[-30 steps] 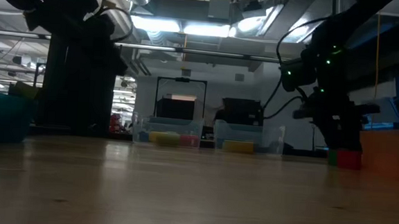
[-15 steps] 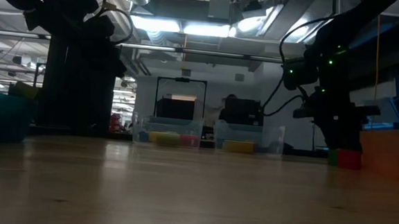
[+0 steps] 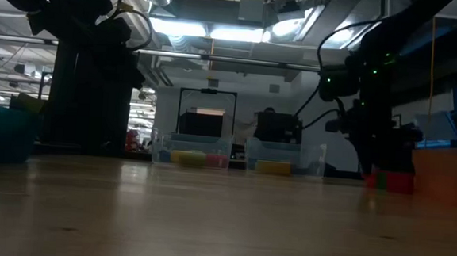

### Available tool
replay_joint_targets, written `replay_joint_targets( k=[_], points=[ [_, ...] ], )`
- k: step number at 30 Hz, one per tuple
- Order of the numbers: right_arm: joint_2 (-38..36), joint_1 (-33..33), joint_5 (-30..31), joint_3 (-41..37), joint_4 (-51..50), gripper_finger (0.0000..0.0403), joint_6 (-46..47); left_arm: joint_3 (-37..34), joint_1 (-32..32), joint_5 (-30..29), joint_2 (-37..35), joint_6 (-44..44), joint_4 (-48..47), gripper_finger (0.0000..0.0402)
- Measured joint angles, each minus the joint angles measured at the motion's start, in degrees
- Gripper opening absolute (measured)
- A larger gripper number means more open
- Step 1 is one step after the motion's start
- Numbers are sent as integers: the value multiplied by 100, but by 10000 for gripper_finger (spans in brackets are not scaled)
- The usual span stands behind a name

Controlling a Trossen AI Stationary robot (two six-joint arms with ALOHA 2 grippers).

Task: Sort blocks by size
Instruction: Put the orange game piece into the yellow bin

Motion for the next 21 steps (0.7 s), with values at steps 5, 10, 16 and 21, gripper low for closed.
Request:
replay_joint_targets(
  k=[5,10,16,21],
  points=[
    [37,205,-51,288,-26,83,-237,0,13,-1,-14,61,33,184],
    [28,436,-44,920,-192,74,-523,0,48,-2,-284,144,-54,184],
    [24,866,-16,1745,-591,83,-762,-326,48,-88,-905,-136,-121,184],
    [20,1359,-147,2495,-1007,76,-871,-1228,48,-113,-1623,-684,699,184]
  ],
)
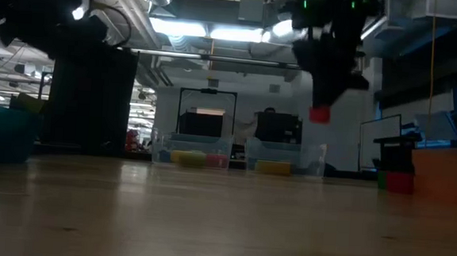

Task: Sort blocks by size
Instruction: Put the orange game piece into the yellow bin

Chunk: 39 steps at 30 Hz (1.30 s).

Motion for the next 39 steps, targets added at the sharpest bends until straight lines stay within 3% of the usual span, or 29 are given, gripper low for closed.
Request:
replay_joint_targets(
  k=[8,14,24,31,39],
  points=[
    [-9,1096,-6,1228,-813,80,365,-747,-20,-150,-1110,-531,452,184],
    [-17,2048,49,1485,-965,81,1107,-1573,-273,-416,-1608,-1178,1459,184],
    [-15,3561,615,1468,-1067,82,2454,-1563,-1480,-1285,-1667,-1187,1784,184],
    [24,4648,1077,1466,-1949,82,3705,-1563,-2501,-2452,-1656,-910,1463,184],
    [195,5909,1208,1466,-2519,82,5351,-1563,-2884,-3373,-1663,-665,910,184]
  ],
)
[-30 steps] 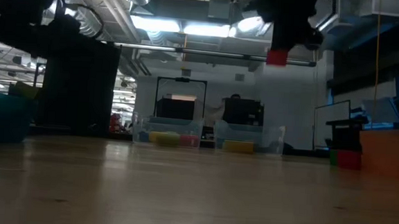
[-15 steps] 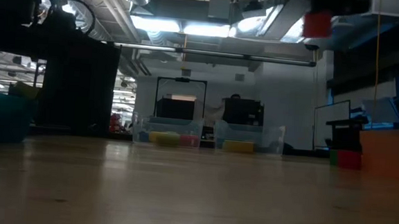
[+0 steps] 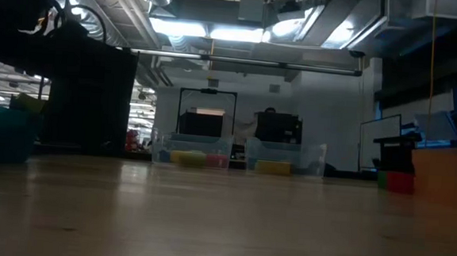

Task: Sort blocks by size
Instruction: Put the orange game piece into the yellow bin, then put the red block into the orange bin

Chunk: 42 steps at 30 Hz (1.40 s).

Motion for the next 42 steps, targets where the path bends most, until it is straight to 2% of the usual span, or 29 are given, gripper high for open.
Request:
replay_joint_targets(
  k=[7,14,21,33,42],
  points=[
    [507,877,-111,0,-34,82,1465,0,-3,-515,-104,119,67,184],
    [1014,1391,-609,0,64,83,2316,-2,-1,-827,-239,352,2,184],
    [1417,1566,-1156,0,116,87,2446,-2,-1,-824,-96,455,-95,184],
    [1601,1587,-1214,0,278,140,2437,-2,-1,-822,2,1080,-98,184],
    [1601,1581,-1214,0,379,164,2397,-2,-1,-822,1,1101,-99,184]
  ],
)
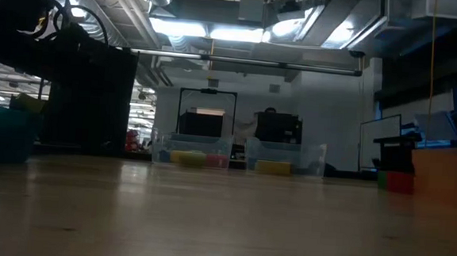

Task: Sort blocks by size
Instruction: Put the red block into the orange bin

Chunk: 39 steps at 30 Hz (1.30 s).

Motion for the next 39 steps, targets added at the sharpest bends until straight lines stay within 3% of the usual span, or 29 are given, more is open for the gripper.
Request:
replay_joint_targets(
  k=[7,12,18,29,39],
  points=[
    [-289,-306,198,0,-432,165,-706,0,0,0,0,122,-2,184],
    [-659,-853,1381,0,-1050,165,-1812,0,1,0,2,108,-2,184],
    [-1123,-1815,2545,0,-1092,165,-3759,0,-7,0,-32,106,-4,184],
    [-1453,-3880,2652,0,-962,165,-7275,0,-91,3,-1392,100,-4,184],
    [-1495,-5660,2370,0,-369,165,-9324,-2,-92,7,-1337,99,2,184]
  ],
)
